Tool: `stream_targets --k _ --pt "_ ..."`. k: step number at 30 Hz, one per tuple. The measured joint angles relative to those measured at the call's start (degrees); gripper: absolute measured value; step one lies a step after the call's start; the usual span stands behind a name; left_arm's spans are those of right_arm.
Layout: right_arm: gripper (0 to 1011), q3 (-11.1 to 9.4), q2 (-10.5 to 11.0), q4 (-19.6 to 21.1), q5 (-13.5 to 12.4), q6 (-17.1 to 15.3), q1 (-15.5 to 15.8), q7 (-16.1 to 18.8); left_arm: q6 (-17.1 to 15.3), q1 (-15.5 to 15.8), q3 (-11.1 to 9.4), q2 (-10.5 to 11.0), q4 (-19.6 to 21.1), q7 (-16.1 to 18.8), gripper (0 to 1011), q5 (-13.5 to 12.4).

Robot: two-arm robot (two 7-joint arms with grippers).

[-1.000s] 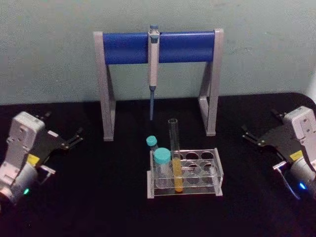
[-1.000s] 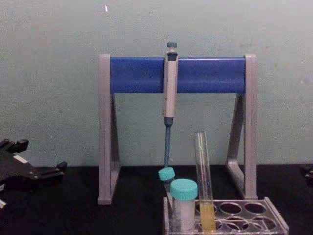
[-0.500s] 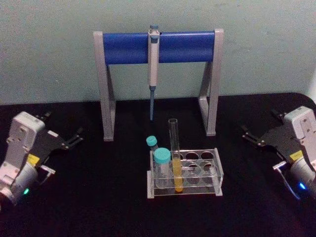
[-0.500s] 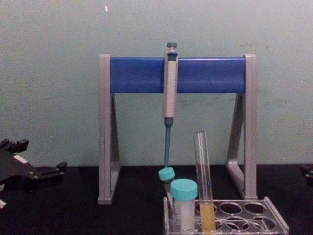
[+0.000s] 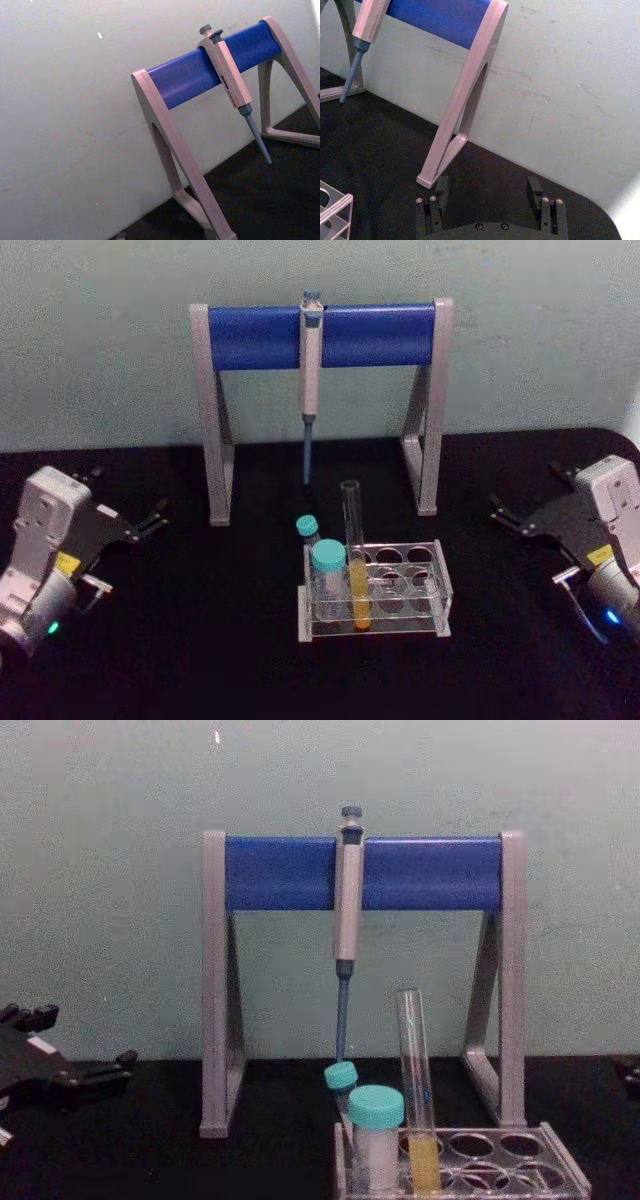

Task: Pick up the test tube from the test tube rack, shake it, then place it back into the test tube rack.

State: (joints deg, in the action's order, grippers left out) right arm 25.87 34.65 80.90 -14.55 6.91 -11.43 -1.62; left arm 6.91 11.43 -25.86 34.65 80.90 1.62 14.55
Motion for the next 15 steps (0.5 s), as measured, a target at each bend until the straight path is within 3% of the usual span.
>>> stream_targets --k 15 --pt "1000 -0.17 -0.09 0.00 0.06 -0.02 0.06 0.09 0.00 0.00 0.00 0.00 0.00 0.00 1001 0.00"
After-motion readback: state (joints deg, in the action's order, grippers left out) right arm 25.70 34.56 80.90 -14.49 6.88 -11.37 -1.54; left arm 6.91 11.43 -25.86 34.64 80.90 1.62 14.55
